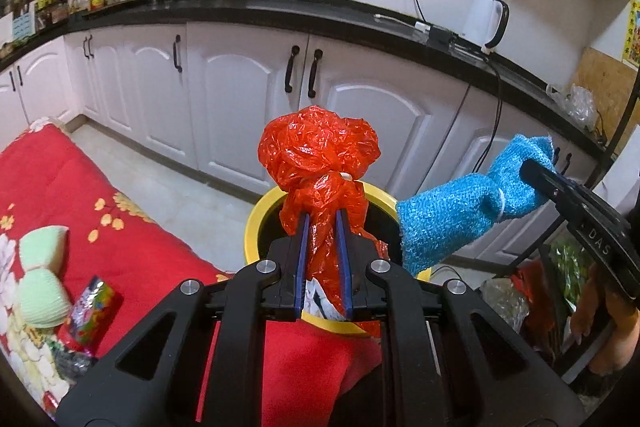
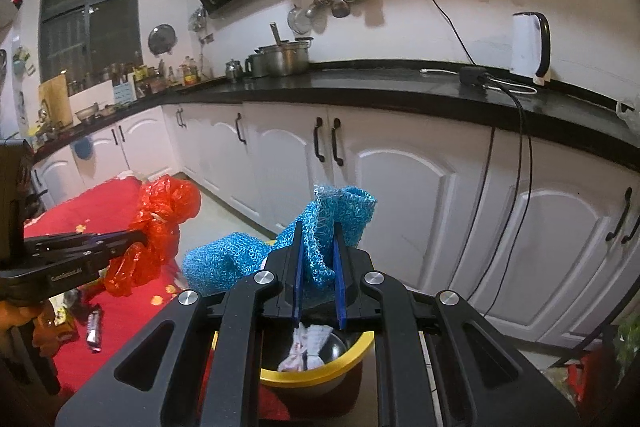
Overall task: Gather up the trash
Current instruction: 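Carry the red bag with the left gripper while the right gripper carries the blue sponge to the bin, then open both grippers over the yellow bin to drop the red bag and sponge, then move both tools back over the table toward the snack wrappers, then grasp the brown chocolate bar with the right gripper while the left gripper grasps a red wrapper, then carry the chocolate bar with the right gripper while the left gripper carries the red wrapper to the bin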
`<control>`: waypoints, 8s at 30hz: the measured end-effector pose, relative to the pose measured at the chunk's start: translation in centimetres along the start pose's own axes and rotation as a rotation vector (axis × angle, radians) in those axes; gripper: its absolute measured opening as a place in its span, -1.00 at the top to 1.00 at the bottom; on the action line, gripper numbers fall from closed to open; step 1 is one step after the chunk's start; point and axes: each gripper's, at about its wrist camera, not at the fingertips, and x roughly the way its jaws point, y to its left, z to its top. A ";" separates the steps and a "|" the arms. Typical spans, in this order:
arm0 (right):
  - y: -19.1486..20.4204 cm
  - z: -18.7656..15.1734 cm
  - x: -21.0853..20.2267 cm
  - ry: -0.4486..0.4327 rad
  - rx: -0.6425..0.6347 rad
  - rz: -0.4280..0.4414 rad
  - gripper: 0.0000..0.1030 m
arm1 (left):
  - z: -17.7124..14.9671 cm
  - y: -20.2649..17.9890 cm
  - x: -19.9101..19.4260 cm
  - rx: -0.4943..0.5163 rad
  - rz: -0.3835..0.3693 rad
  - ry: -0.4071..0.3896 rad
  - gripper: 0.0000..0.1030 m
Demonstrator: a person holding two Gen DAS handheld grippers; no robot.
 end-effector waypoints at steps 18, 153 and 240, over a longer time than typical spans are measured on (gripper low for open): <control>-1.5 -2.1 3.9 0.059 -0.012 -0.079 0.76 | -1.7 -0.2 6.0 -0.015 -0.015 0.129 0.84; 26.7 -9.0 0.4 0.245 -0.345 0.465 -0.67 | -18.9 25.3 -20.5 -0.477 0.456 0.034 -0.45; 14.9 -3.1 -0.1 0.168 -0.139 0.378 0.68 | -7.1 11.4 -12.3 -0.215 0.051 -0.033 0.97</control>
